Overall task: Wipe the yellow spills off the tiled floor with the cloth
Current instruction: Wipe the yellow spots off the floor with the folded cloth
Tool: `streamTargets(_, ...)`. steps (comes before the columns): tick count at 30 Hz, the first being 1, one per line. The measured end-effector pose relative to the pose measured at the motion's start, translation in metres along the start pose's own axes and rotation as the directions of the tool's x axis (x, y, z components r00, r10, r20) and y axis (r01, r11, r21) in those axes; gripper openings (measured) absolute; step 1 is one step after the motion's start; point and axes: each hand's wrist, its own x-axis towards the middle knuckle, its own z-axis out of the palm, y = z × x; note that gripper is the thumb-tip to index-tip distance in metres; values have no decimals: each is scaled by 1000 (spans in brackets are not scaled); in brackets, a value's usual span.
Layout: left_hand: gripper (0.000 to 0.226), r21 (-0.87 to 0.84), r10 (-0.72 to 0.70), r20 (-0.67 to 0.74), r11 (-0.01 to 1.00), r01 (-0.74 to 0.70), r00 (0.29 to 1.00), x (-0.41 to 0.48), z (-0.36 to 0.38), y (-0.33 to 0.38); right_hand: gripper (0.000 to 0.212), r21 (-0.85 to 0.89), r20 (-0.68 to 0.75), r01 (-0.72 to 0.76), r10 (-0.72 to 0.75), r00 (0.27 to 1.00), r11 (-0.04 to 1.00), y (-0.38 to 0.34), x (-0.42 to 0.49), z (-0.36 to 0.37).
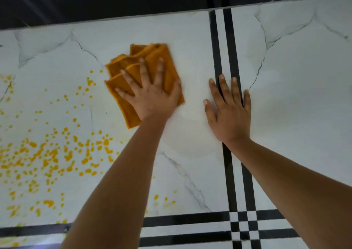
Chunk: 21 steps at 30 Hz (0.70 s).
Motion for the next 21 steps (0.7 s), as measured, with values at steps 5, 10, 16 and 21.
streamTargets(5, 68, 138, 333, 10, 933, -331, 943, 7, -4, -36, 56, 4, 13, -9, 9, 1000, 1000, 0, 1, -1)
streamTargets(10, 75, 16, 1, -7, 1000, -1, 1000, -7, -8, -23, 56, -1, 27, -9, 9, 1000, 1000, 0, 1, -3)
streamTargets(16, 77, 149, 268, 6, 952, -266, 963, -25, -6, -51, 56, 14, 2, 9, -9, 1000, 1000, 1, 0, -1)
streamTargets(21, 71, 97, 159, -18, 983, -157, 987, -89, 11, -26, 60, 12, 27, 10, -10, 1000, 1000, 2, -1, -1)
